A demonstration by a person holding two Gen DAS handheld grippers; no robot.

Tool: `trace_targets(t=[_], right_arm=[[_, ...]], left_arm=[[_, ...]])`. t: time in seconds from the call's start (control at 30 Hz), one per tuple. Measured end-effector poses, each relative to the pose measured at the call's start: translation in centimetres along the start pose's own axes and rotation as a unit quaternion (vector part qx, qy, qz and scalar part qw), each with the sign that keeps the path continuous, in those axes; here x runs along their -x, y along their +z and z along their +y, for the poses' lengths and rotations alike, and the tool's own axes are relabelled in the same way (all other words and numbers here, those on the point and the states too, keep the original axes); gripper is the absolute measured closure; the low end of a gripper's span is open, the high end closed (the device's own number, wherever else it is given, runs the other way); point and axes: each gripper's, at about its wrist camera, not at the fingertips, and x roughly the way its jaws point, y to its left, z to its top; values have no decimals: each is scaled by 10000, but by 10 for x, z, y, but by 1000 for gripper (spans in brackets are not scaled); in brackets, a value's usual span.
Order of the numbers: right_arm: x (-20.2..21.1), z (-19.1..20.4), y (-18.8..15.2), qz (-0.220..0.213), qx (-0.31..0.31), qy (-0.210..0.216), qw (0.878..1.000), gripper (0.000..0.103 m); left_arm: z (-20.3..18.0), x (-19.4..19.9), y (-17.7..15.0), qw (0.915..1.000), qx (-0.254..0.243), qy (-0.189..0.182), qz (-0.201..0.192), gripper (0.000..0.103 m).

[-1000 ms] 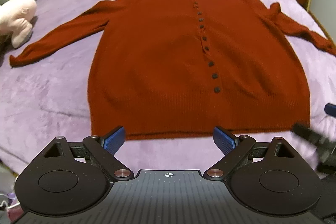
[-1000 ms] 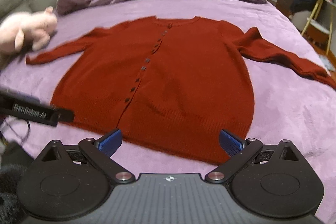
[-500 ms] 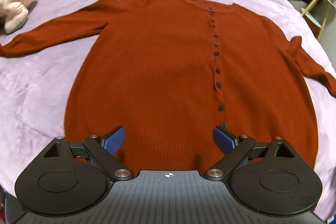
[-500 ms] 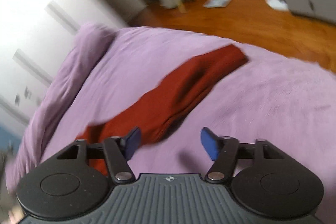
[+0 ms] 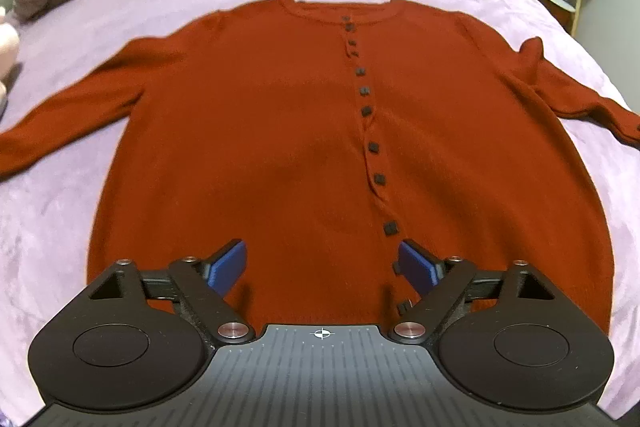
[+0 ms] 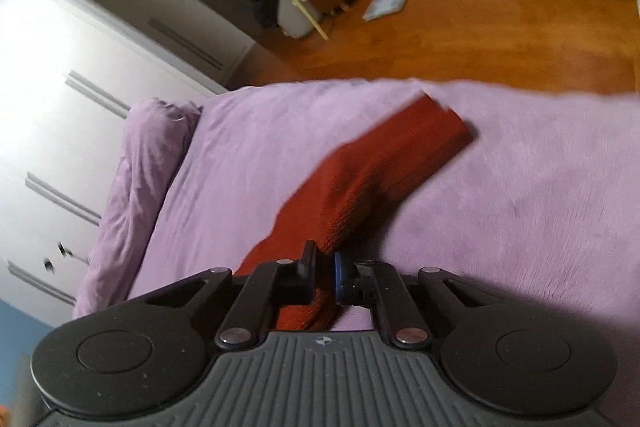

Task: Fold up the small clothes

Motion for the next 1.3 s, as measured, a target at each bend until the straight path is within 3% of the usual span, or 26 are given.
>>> trace_targets(t=[0.13,0.2,0.23,0.37,0.43,0.5,0.7,0.83,1.0,1.1,1.13,1.2,1.27,1.3], right_arm=[[30,82,-19,-382,1456,429,9877,96],[44,136,-45,-350,2302,1001,9674,96],[49,166,-66,-259,2799,1343,9502,96],[56,240,-160,715,3922,2496,8825,92],[51,251,-198,1166,4127,2544,8668,76],[45,249,-225,1400,4256,2430,8603,73],[31,210,-229,1854,3831,1820,8864,73],[31,178,-225,2078,3489,1538,9008,73],[28,155,-225,2067,2968,1409,9216,73],[23,147,-220,2068,2746,1423,9282,73],[20,148,-220,2070,2728,1414,9288,72],[15,145,-218,2073,2691,1386,9303,72],[11,144,-214,2075,2569,1336,9344,72],[9,144,-212,2045,2460,1334,9380,71]], left_arm=[[8,6,14,9990,193,-359,-195,21],[16,9,24,9965,414,-659,-307,21],[20,10,29,9950,534,-761,-374,21],[38,12,51,9855,944,-1206,-726,21],[49,5,60,9803,1134,-1436,-739,21],[59,-8,66,9774,1220,-1604,-645,22],[94,-69,76,9745,1594,-1575,-94,33],[119,-104,91,9533,2334,-1911,142,37],[130,-150,112,9338,2734,-2226,605,38],[141,-156,115,9101,3193,-2574,588,39],[142,-158,117,9083,3200,-2630,590,40],[136,-166,121,9169,2949,-2569,797,50],[126,-177,126,9265,2685,-2473,914,84],[124,-180,128,9283,2652,-2432,941,89]])
